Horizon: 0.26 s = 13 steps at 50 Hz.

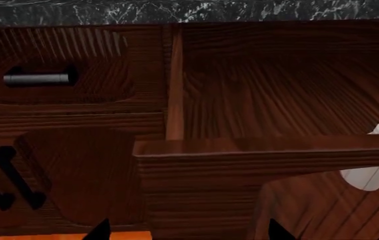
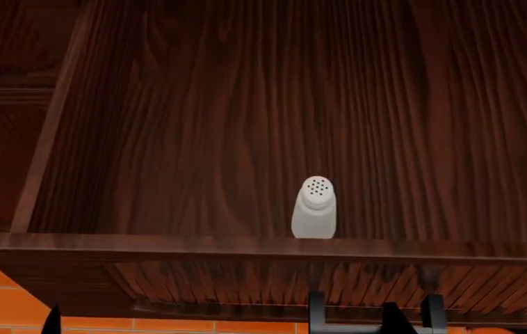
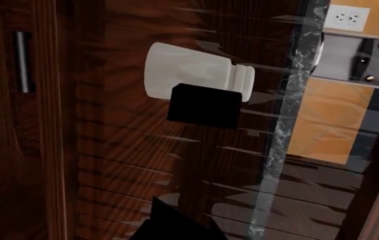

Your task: Open the right drawer.

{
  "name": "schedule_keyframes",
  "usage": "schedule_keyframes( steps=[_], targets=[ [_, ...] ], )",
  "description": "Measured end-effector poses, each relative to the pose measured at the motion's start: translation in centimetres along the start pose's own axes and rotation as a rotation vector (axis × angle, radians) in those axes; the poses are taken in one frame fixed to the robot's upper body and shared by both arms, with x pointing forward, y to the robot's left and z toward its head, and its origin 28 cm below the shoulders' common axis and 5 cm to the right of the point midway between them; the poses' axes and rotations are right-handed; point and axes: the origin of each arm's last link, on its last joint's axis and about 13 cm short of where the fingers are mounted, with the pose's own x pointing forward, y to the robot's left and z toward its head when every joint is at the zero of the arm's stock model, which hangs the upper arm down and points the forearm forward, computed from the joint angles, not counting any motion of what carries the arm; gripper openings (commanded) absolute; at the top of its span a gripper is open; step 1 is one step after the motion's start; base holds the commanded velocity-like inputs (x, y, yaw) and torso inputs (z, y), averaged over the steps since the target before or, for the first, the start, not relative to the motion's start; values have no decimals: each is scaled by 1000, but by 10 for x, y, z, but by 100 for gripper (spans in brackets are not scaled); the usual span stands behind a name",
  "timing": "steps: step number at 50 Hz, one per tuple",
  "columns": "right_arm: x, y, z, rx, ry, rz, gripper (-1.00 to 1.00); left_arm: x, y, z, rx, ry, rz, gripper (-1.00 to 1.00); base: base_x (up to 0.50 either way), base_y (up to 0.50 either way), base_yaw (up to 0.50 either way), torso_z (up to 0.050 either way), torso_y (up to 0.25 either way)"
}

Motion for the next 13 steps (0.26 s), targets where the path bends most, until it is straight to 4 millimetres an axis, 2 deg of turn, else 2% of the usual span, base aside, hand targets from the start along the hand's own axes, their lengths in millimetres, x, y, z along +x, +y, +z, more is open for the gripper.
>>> schedule_keyframes(
  steps=[13],
  targets=[
    [0, 0, 0, -2, -3, 0, -100, 0, 0, -1, 1, 0, 0, 100, -110, 0, 0, 2, 2]
  ],
)
